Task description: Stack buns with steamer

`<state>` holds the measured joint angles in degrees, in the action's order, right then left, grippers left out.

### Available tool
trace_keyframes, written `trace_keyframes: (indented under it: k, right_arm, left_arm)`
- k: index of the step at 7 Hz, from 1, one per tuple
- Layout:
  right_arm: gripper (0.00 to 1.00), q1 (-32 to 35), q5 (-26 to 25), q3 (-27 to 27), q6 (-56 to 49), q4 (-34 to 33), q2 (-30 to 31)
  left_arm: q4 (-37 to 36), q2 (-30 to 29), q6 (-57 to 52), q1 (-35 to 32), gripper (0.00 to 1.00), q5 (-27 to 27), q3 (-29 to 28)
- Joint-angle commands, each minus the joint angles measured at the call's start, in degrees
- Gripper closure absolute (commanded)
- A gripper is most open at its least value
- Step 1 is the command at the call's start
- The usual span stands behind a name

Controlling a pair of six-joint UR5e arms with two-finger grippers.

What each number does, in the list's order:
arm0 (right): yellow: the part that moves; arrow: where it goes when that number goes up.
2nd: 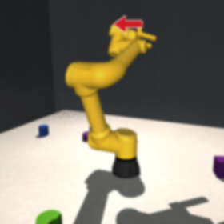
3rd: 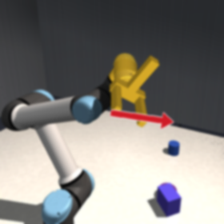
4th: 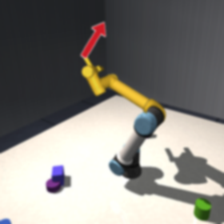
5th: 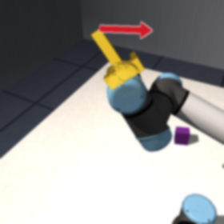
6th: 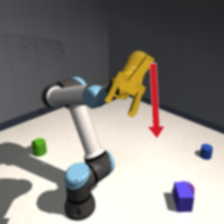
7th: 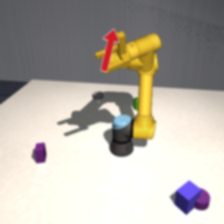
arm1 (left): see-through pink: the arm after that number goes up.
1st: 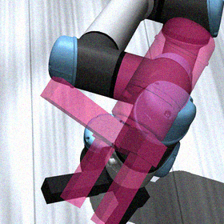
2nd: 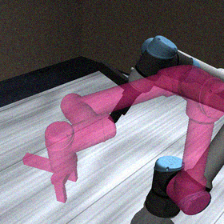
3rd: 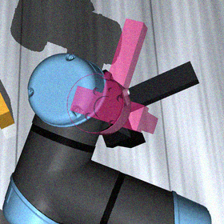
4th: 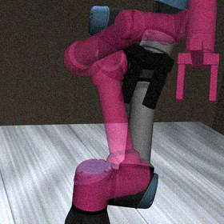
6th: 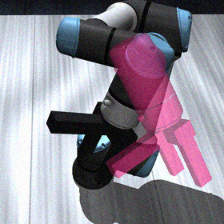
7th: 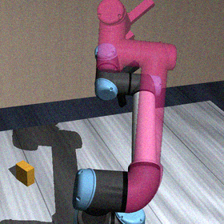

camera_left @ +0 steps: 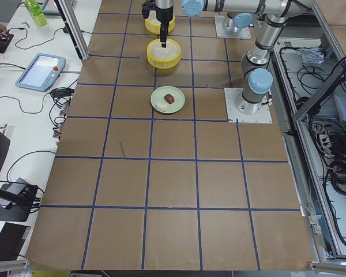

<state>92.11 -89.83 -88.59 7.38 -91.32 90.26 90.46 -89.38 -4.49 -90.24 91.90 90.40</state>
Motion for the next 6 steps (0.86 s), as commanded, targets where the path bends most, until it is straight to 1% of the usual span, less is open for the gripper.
trace_keyframes:
  k: [1,3,4,5,6]
  right_arm:
    - [0.00,0.00,0.00,-0.09,0.00,0.00,0.00]
    - [0.00,0.00,-0.09,-0.26,-0.17,-0.09,-0.09]
    - [0.00,-2.61,-0.09,-0.35,-1.65,-0.09,-0.26]
    - [0.00,-7.25,-0.09,-0.61,-4.80,1.30,-0.26]
    - [0.00,-13.73,-0.61,-1.40,-9.62,5.06,-0.26]
  left_arm:
    - [-0.02,0.08,-0.17,-0.02,0.00,0.03,0.04]
    - [0.15,0.69,-0.43,0.24,0.00,0.29,0.04]
    - [0.59,0.70,-0.61,0.33,0.00,0.29,0.21]
    - [0.33,1.14,-2.43,0.42,0.00,0.21,1.26]
    - [-0.80,0.88,-3.93,2.07,0.02,0.03,3.79]
